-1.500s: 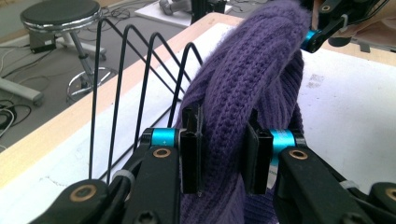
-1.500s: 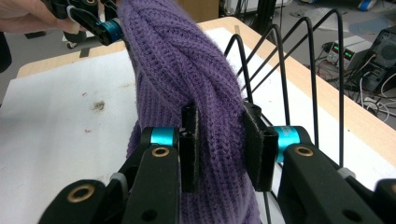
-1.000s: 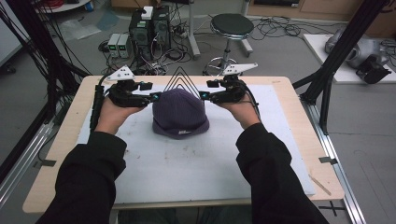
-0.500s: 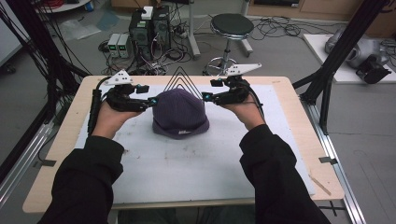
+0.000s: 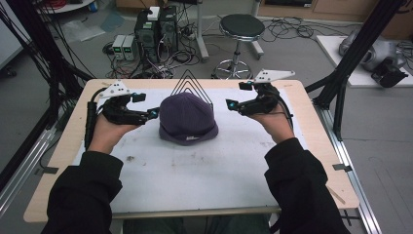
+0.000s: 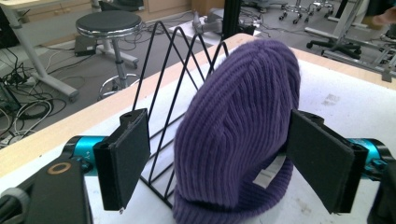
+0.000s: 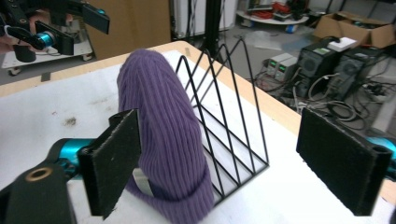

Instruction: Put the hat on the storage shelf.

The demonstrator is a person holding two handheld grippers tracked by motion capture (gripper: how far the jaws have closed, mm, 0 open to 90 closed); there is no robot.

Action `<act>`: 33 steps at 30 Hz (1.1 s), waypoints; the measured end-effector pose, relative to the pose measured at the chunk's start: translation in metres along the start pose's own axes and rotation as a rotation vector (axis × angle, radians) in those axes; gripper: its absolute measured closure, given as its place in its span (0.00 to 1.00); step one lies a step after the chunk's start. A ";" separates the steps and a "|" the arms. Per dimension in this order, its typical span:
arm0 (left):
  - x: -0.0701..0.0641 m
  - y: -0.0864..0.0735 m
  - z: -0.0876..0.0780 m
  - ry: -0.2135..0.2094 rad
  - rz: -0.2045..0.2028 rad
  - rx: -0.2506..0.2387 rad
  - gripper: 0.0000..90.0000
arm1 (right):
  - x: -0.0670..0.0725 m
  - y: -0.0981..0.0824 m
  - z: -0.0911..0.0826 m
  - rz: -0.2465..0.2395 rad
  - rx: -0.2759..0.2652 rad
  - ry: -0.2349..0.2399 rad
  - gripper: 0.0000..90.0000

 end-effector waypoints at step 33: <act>-0.005 -0.043 -0.045 0.016 0.009 -0.086 0.18 | 0.002 -0.078 -0.076 0.116 -0.098 -0.118 0.12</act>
Point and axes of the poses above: each handheld gripper's, and its own axes: z roughly forward along the jaws, y roughly out of its top, x roughly to its left, the point moved 5 cm from there along z, roughly forward along the jaws, and after that the axes turned 7 degrees about -z, right-handed, at the moved point
